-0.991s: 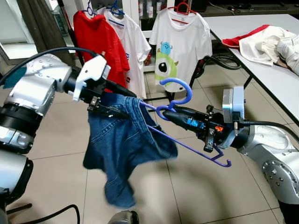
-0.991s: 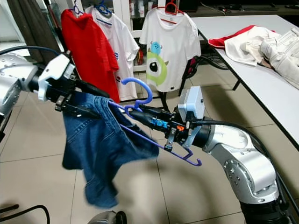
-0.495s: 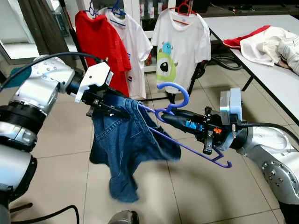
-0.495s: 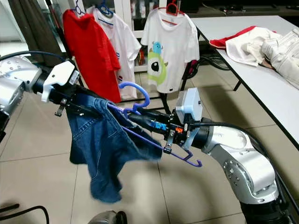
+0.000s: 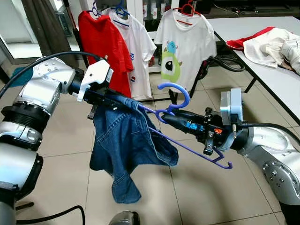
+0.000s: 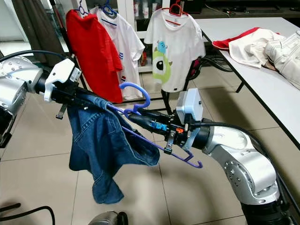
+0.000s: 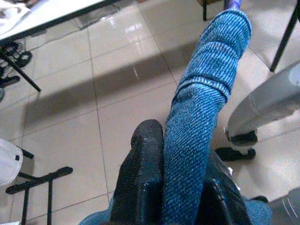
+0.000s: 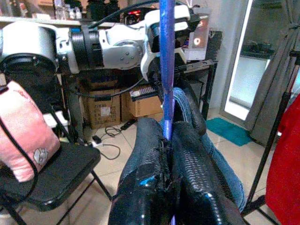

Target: Hang hanger

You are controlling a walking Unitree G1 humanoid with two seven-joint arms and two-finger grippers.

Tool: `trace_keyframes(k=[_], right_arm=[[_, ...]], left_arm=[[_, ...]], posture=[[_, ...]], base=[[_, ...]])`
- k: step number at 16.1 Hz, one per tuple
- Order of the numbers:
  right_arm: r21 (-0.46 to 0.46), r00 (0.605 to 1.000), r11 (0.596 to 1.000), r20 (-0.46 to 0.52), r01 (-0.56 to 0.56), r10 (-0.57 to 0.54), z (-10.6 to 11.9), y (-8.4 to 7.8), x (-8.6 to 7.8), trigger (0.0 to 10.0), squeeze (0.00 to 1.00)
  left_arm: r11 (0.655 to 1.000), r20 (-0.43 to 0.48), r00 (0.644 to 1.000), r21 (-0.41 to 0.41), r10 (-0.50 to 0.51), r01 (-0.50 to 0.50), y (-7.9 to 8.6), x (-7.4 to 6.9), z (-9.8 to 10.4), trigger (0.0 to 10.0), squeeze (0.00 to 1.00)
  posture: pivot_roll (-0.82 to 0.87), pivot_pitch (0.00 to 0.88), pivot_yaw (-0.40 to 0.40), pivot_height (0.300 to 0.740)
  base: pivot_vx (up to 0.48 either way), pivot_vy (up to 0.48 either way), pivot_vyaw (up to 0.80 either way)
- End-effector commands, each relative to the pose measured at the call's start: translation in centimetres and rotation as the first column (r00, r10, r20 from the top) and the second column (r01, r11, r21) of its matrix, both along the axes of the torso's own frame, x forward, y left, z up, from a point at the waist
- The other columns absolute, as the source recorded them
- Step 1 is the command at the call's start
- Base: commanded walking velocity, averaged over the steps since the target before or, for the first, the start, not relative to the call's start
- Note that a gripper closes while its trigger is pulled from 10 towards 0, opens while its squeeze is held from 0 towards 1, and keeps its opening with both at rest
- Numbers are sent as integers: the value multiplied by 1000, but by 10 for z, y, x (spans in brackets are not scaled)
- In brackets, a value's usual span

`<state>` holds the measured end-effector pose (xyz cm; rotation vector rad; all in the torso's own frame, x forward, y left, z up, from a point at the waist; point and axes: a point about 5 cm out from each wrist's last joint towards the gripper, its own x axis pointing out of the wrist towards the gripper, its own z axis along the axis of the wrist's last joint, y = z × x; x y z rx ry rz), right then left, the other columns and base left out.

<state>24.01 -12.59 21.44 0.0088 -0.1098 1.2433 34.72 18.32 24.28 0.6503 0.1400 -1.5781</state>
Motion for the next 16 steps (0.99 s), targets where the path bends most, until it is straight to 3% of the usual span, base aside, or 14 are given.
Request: trace_keyframes(k=[1, 5, 7, 9, 10, 11, 12, 16], right_arm=[[44, 999, 999, 32, -3, 1, 12, 0, -1, 10000, 1000], [92, 991, 988, 47, 121, -125, 13, -10, 7, 10000, 1000], [206, 968, 950, 43, 233, -246, 20, -23, 13, 10000, 1000], [312, 957, 913, 35, 265, -289, 30, -29, 13, 10000, 1000], [461, 967, 856, -19, 235, -255, 41, -32, 10, 10000, 1000], [510, 984, 843, -44, 171, -173, 43, -24, 4, 10000, 1000], [425, 994, 898, -48, 113, -102, 31, -6, -2, 10000, 1000], [217, 996, 976, -92, 31, -11, -2, 28, -8, 10000, 1000]], left_arm=[[1000, 19, 1000, -18, 12, -11, 1, 2, 5, 0, 0], [996, 10, 997, -51, 76, -75, 7, 3, 0, 0, 0], [987, 23, 990, -83, 142, -139, 15, 4, -1, 0, 0], [974, 46, 978, -106, 204, -199, 23, 6, -2, 0, 0], [965, 56, 968, -114, 245, -237, 28, 8, -2, 0, 0], [955, 70, 959, -137, 274, -263, 31, 9, -1, 0, 0], [946, 63, 958, -188, 279, -263, 30, 9, 3, 0, 0], [936, 51, 975, -293, 217, -193, 19, 7, 22, 0, 0]], posture=[[-82, 25, 77, 740], [-80, 19, 81, 740], [-79, 16, 83, 740], [-77, 12, 83, 740], [-77, 13, 83, 740], [-76, 9, 79, 740], [-76, 9, 79, 740], [-72, 9, 83, 740]], base=[[0, 0, 0], [0, 0, 0], [0, 0, 0], [0, 0, 0], [0, 0, 0], [0, 0, 0], [0, 0, 0], [0, 0, 0]])
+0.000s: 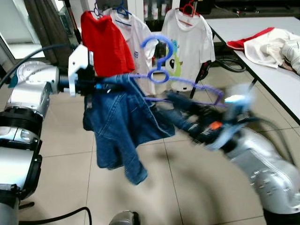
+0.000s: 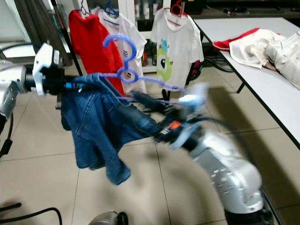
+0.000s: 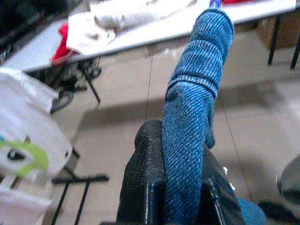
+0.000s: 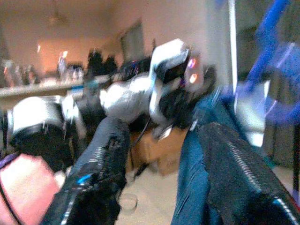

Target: Hang hanger

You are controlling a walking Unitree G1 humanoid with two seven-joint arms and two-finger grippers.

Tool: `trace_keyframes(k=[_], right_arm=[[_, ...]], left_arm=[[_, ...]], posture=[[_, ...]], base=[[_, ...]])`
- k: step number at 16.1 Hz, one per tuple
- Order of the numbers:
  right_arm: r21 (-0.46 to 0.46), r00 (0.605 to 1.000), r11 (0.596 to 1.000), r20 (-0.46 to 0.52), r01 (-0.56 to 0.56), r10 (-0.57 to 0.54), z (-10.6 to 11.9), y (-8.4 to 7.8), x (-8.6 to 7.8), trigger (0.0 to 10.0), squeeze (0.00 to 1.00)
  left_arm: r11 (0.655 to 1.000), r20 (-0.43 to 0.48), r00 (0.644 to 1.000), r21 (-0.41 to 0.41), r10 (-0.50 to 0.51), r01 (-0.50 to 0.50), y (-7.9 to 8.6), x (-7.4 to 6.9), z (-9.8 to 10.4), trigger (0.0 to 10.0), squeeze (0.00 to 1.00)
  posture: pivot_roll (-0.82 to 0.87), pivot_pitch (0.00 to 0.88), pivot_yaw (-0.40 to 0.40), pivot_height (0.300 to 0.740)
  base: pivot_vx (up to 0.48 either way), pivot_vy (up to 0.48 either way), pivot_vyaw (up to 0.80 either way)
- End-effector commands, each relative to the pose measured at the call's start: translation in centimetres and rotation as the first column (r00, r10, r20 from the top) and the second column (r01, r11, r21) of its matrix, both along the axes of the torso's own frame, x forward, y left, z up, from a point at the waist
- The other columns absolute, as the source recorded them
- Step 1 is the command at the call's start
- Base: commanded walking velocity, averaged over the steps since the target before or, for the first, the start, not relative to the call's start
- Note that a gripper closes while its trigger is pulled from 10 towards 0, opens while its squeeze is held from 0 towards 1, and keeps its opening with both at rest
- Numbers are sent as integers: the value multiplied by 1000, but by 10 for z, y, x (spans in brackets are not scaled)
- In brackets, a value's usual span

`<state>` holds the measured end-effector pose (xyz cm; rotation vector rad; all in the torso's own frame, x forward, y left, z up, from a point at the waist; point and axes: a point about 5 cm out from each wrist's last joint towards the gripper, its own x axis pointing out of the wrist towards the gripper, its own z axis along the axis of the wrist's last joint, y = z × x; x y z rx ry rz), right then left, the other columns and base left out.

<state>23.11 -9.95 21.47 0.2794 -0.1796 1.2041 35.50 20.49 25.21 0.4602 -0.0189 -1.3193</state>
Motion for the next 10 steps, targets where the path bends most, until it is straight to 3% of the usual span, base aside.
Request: trace_keyframes(k=[1, 2, 3, 4, 6, 10], right_arm=[[-46, 1000, 999, 8, 6, -6, -5, 4, 2, 10000, 1000], [-88, 1000, 996, 12, 0, 1, -9, 8, 3, 10000, 1000], [-153, 999, 988, 31, -7, 11, -15, 13, 4, 10000, 882], [-189, 999, 982, 36, 0, 7, -20, 15, 5, 10000, 0], [-266, 996, 961, 59, 73, -60, -30, 16, 15, 10000, 0], [-263, 975, 945, 162, 193, -154, -26, 10, 25, 10000, 0]], left_arm=[[998, 41, 999, -49, -35, 37, -5, -2, 16, 0, 0], [996, 45, 998, -75, -52, 55, -9, -3, 22, 0, 0], [992, 44, 996, -97, -76, 80, -13, -6, 27, 0, 0], [990, 43, 995, -106, -89, 93, -16, -7, 30, 0, 0], [983, 33, 990, -119, -133, 137, -22, -13, 37, 0, 0], [982, 18, 988, -112, -151, 152, -26, -18, 42, 0, 0]], posture=[[-72, 9, 82, 740], [-71, 9, 82, 740], [-71, 11, 81, 740], [-70, 12, 80, 740], [-69, 14, 79, 740], [-68, 16, 76, 740]], base=[[0, 0, 0], [0, 0, 0], [0, 0, 0], [0, 0, 0], [0, 0, 0], [0, 0, 0]])
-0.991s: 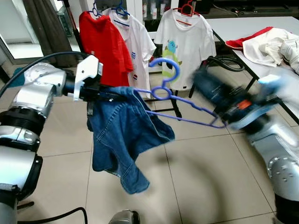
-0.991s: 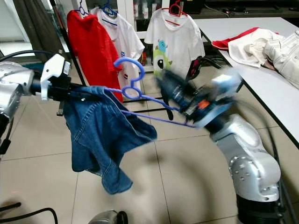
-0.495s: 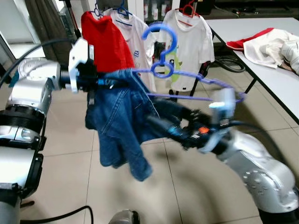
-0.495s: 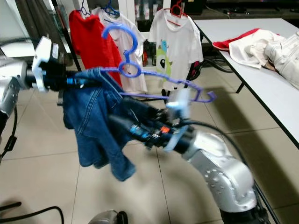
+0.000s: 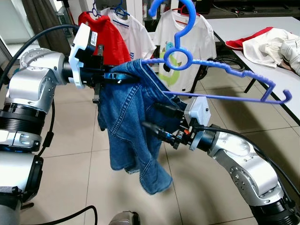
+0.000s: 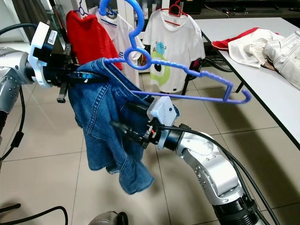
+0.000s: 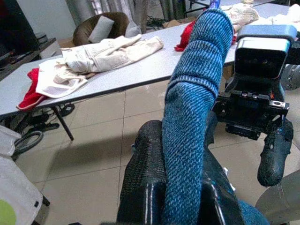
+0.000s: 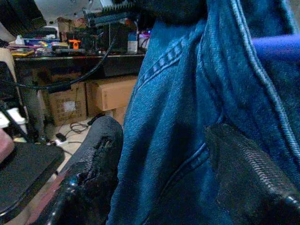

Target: Hang hanger

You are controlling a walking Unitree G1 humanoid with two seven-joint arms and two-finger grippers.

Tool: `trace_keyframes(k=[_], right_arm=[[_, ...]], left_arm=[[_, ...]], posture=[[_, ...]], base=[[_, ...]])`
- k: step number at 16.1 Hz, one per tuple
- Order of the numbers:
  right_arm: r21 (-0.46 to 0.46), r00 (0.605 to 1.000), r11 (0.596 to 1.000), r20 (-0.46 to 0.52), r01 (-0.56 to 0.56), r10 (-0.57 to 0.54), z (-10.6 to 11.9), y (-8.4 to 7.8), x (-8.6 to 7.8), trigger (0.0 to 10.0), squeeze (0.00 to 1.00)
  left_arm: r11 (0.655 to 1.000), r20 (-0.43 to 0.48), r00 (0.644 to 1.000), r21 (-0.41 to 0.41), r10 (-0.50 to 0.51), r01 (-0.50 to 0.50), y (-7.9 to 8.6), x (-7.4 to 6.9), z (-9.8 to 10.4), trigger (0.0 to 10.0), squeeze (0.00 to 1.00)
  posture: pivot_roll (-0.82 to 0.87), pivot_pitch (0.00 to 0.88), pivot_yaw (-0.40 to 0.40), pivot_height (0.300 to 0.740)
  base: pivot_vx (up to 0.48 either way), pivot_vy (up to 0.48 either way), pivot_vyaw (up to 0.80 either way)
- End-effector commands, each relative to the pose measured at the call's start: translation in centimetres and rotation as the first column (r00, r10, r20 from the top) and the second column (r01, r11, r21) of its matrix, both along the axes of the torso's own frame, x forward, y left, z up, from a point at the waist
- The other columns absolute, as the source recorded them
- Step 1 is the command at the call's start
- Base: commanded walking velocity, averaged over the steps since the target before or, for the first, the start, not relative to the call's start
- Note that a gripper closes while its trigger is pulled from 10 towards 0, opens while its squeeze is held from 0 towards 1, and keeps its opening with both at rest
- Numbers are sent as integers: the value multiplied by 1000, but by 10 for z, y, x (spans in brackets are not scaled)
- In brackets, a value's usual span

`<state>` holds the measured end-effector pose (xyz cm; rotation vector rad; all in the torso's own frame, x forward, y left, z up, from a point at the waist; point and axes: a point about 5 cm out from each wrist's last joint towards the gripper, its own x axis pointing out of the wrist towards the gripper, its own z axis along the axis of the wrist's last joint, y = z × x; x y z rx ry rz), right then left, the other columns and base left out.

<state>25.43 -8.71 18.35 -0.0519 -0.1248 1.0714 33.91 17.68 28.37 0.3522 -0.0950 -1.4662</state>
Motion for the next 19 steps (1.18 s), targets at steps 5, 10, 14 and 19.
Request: trace_keyframes(k=[5, 10, 14, 19], right_arm=[[2, 993, 995, 71, -98, 98, 14, -16, -16, 10000, 0], [-70, 993, 993, 83, 91, -85, 4, -29, 5, 10000, 0], [-63, 987, 991, 122, 115, -107, 2, -18, 11, 10000, 0], [-33, 973, 984, 155, 175, -168, 7, -26, 16, 10000, 0]], left_arm=[[998, 58, 996, 0, 68, -68, 6, 0, 9, 0, 0], [998, 31, 998, -46, 49, -48, 4, -1, 11, 0, 0], [998, 18, 999, -49, 51, -50, 5, -2, 10, 0, 0], [992, 24, 993, -51, 115, -114, 13, 5, 11, 0, 0]], posture=[[-71, 17, 79, 740], [-73, 22, 81, 740], [-62, 36, 75, 740], [-56, 54, 81, 740]], base=[[0, 0, 0], [0, 0, 0], [0, 0, 0], [0, 0, 0]])
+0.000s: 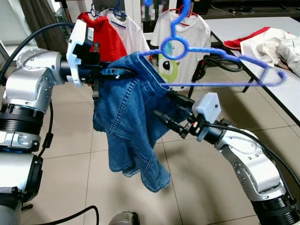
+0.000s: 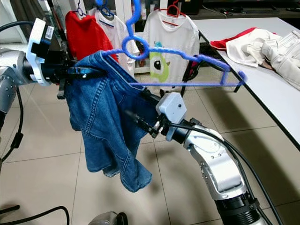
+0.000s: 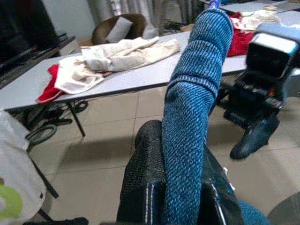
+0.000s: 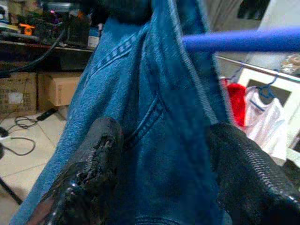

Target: Hang hanger

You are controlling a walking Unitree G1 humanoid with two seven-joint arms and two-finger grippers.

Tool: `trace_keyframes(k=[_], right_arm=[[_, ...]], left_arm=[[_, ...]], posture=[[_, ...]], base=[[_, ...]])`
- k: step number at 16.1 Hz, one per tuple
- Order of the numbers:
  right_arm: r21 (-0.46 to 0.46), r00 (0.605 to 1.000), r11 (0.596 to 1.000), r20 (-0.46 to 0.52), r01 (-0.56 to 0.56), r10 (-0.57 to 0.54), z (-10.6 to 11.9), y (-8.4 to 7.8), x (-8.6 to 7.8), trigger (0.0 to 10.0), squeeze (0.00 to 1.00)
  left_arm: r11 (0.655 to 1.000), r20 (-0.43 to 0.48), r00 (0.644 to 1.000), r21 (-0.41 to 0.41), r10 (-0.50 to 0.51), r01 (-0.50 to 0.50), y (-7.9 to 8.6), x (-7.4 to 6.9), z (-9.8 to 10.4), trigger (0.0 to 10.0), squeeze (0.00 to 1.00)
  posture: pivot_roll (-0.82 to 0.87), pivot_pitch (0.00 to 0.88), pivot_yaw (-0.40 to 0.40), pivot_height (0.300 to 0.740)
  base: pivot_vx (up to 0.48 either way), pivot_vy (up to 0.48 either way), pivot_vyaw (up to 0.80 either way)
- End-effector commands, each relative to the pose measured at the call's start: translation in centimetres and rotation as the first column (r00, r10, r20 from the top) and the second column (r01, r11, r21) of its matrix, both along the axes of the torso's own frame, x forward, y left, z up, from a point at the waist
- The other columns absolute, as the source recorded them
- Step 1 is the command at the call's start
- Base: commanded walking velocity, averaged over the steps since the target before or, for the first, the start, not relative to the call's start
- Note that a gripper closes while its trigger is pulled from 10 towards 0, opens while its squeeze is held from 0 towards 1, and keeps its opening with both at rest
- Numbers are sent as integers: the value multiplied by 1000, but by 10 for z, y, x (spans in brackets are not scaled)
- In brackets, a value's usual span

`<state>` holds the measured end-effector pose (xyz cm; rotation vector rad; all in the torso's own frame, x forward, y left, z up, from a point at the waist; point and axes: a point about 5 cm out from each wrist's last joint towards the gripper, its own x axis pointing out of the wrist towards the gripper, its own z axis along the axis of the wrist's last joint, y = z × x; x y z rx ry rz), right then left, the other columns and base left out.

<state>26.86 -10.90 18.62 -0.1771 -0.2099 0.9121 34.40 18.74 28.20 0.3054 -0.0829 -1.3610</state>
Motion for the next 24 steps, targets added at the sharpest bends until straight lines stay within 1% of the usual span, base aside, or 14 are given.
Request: trace_keyframes(k=[1, 3, 4, 6, 8, 10, 11, 12, 13, 17, 20, 22, 23, 24], right_arm=[[14, 1000, 1000, 24, 12, -13, 5, -6, 0, 10000, 0], [71, 999, 997, 27, 16, -18, 9, -12, -3, 10000, 0], [111, 998, 993, 33, 48, -52, 11, -16, -1, 10000, 0], [149, 994, 985, 42, 90, -97, 14, -20, 3, 10000, 0], [137, 996, 987, 41, 78, -84, 11, -11, 5, 10000, 0], [159, 996, 986, 53, 58, -67, 14, -2, 6, 10000, 0], [161, 998, 987, 55, 9, -18, 14, 5, 2, 10000, 0], [160, 999, 987, 52, -23, 15, 14, 9, -1, 10000, 0], [149, 996, 986, 42, -81, 76, 11, 13, -6, 10000, 0], [86, 985, 982, -23, -168, 171, -1, 18, -14, 10000, 0], [30, 978, 980, -61, -196, 197, -14, 20, -12, 10000, 0], [12, 976, 980, -82, -199, 200, -19, 20, -10, 10000, 0], [-29, 973, 979, -115, -203, 199, -29, 21, -8, 10000, 0], [-44, 971, 977, -131, -207, 200, -33, 21, -7, 10000, 0]], left_arm=[[1000, 52, 999, -9, 15, -14, 3, 0, 13, 0, 0], [1000, 54, 998, -11, 17, -16, 4, 1, 16, 0, 0], [1000, 56, 998, -11, 19, -19, 5, 1, 18, 0, 0], [999, 61, 998, -17, 30, -29, 8, 4, 21, 0, 0], [999, 61, 998, -30, 28, -26, 8, 4, 23, 0, 0], [999, 59, 998, -34, 23, -21, 6, 5, 23, 0, 0], [999, 59, 998, -34, 22, -20, 6, 5, 23, 0, 0], [999, 58, 998, -35, 21, -19, 6, 5, 23, 0, 0], [999, 60, 998, -37, 23, -21, 6, 6, 23, 0, 0], [998, 64, 998, -52, 28, -24, 6, 6, 25, 0, 0], [998, 64, 998, -60, 26, -22, 5, 7, 27, 0, 0], [998, 64, 998, -61, 27, -23, 5, 7, 27, 0, 0], [998, 65, 997, -63, 30, -26, 5, 8, 28, 0, 0], [998, 65, 997, -63, 31, -27, 5, 8, 28, 0, 0]], posture=[[-55, 56, 82, 740], [-52, 74, 69, 740], [-52, 81, 66, 740], [-52, 84, 66, 740], [-56, 86, 68, 740], [-58, 93, 70, 740], [-59, 95, 68, 740], [-59, 95, 68, 740], [-59, 96, 66, 740], [-61, 97, 63, 740], [-65, 102, 64, 740], [-65, 105, 66, 740], [-64, 107, 67, 740], [-64, 107, 67, 740]], base=[[0, 0, 0], [0, 0, 0], [0, 0, 0], [0, 0, 0], [0, 0, 0], [0, 0, 0], [0, 0, 0], [0, 0, 0], [0, 0, 0], [0, 0, 0], [0, 0, 0], [0, 0, 0], [0, 0, 0], [0, 0, 0]])
